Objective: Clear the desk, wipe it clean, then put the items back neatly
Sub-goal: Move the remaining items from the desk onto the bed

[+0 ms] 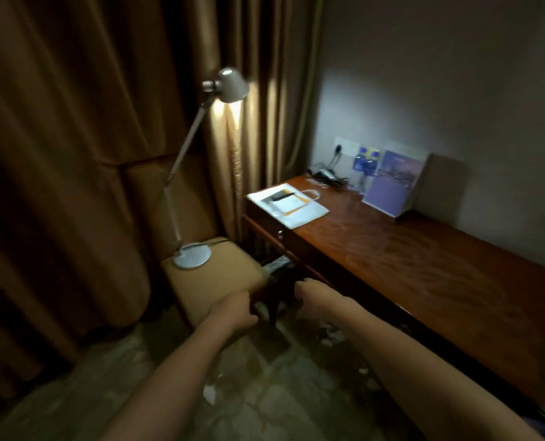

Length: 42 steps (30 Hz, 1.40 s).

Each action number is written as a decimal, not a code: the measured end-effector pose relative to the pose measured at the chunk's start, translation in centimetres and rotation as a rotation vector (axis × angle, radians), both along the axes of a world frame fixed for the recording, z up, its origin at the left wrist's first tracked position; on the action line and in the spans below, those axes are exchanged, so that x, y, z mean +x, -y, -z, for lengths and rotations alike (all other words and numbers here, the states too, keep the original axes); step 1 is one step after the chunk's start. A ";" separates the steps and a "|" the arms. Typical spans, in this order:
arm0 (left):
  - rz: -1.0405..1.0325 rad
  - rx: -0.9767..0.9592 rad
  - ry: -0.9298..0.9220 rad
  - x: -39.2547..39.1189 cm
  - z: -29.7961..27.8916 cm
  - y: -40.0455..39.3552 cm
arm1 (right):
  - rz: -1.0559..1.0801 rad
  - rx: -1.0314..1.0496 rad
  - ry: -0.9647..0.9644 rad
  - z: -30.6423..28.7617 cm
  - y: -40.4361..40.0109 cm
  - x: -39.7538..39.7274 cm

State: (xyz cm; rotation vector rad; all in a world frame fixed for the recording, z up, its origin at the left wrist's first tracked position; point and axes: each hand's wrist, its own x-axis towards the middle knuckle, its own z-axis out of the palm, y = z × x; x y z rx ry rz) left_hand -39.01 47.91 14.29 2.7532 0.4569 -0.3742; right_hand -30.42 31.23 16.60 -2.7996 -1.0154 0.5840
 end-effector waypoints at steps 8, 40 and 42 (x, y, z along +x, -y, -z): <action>0.288 0.046 0.006 15.5 -0.9 -0.2 | 0.317 0.011 0.019 -0.1 3.8 10.7; 0.579 -0.105 -0.073 61.3 4.3 14.4 | 0.926 0.119 -0.100 7.1 19.3 48.2; 0.567 -0.147 -0.078 63.9 5.1 14.4 | 0.997 0.174 -0.103 7.7 19.4 50.5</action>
